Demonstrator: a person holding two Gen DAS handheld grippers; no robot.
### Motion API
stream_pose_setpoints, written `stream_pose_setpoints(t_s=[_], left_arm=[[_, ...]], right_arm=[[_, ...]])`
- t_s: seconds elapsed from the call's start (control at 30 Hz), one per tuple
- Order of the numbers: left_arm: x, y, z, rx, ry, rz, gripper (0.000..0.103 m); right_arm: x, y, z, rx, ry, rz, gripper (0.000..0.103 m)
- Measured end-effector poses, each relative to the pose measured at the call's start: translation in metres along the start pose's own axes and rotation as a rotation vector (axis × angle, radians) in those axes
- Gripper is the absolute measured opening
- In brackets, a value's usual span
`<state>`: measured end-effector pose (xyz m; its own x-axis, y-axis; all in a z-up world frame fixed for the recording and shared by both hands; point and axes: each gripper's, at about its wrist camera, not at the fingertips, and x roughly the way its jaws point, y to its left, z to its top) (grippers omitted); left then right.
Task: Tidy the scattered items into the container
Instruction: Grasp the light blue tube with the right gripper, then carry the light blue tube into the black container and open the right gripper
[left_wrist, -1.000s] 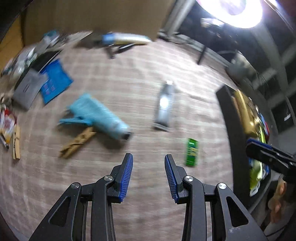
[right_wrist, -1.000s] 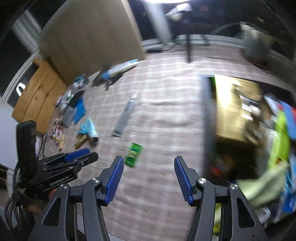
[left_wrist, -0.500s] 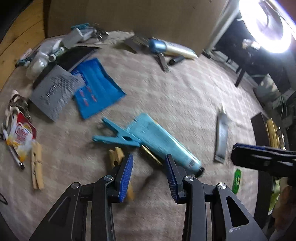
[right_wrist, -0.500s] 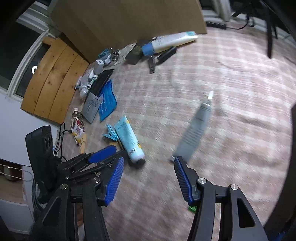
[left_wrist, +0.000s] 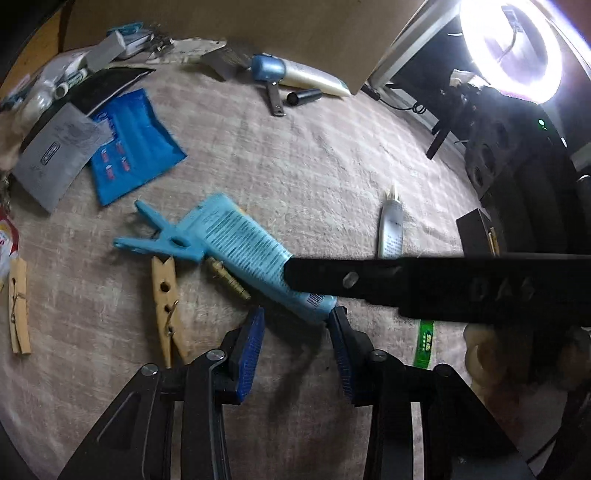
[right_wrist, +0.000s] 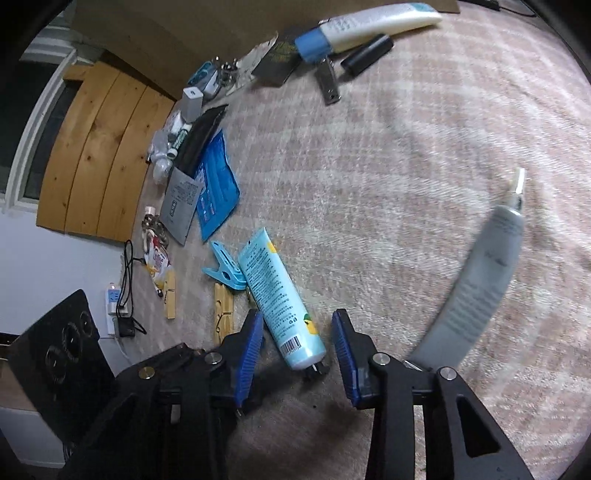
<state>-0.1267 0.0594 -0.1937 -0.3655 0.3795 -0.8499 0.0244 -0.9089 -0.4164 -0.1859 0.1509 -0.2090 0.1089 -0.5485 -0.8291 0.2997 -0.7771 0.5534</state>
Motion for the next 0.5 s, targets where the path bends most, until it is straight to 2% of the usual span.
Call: stream_pose_setpoints(t_s=[0.13,0.2,0.5], left_arm=[[0.003,0.0,0.004,-0.021,-0.009,-0.026,0.042],[0.005,-0.002,0.004,-0.011,0.002,-0.033,0.041],[-0.008,-0.026,-0.012,0.067,-0.003,-0.041,0.04]], right_arm=[[0.002,0.003,-0.003,-0.018,-0.003,-0.012,0.029],[0.003,0.004,-0.005,-0.016,0.002,-0.002,0.024],[-0.011,-0.007,-0.031,0.031,-0.037,0.032,0.023]])
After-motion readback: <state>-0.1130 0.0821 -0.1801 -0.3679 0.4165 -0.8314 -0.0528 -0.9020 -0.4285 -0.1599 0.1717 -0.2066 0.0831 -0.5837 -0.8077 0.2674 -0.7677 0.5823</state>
